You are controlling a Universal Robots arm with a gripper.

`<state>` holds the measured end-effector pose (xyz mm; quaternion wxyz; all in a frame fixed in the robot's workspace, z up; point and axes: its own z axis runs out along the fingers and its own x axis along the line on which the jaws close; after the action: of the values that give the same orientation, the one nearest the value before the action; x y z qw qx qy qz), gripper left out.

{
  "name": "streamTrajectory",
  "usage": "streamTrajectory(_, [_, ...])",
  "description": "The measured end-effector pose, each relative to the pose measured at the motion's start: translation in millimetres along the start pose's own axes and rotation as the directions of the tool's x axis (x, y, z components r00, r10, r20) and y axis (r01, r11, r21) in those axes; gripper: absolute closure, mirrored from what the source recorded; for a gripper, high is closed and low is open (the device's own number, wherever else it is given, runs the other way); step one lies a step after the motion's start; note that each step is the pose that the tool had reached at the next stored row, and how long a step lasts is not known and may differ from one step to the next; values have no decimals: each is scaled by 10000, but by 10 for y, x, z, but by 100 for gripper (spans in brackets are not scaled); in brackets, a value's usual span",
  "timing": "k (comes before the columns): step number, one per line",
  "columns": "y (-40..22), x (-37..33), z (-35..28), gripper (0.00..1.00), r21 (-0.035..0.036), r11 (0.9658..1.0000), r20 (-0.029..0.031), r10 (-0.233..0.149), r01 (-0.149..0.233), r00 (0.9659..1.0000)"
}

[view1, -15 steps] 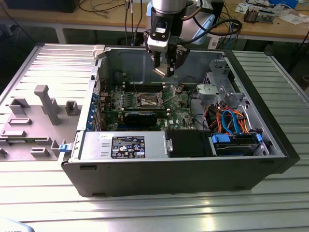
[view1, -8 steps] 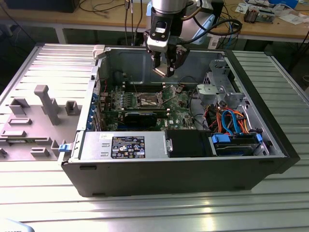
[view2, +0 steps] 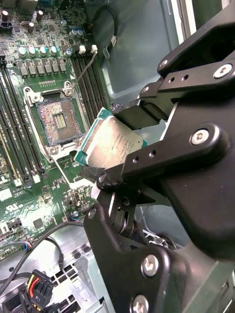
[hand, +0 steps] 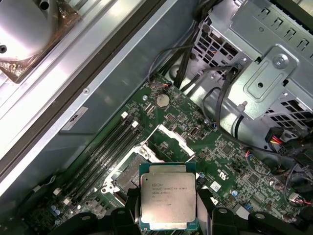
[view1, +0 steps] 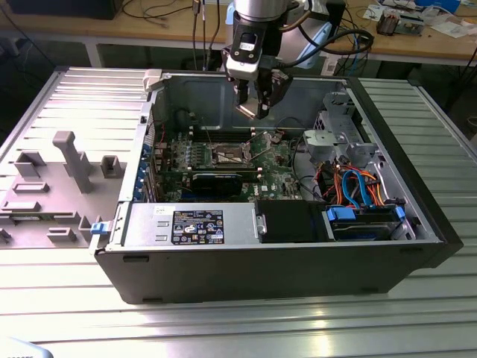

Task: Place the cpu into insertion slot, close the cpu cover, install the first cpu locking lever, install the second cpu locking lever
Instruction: 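Place the cpu into insertion slot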

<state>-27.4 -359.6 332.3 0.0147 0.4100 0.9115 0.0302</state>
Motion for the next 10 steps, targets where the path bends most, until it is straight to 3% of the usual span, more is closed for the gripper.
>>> streamTrajectory(10, [0, 0, 0, 45, 0, 9999, 8, 128, -128, 9999])
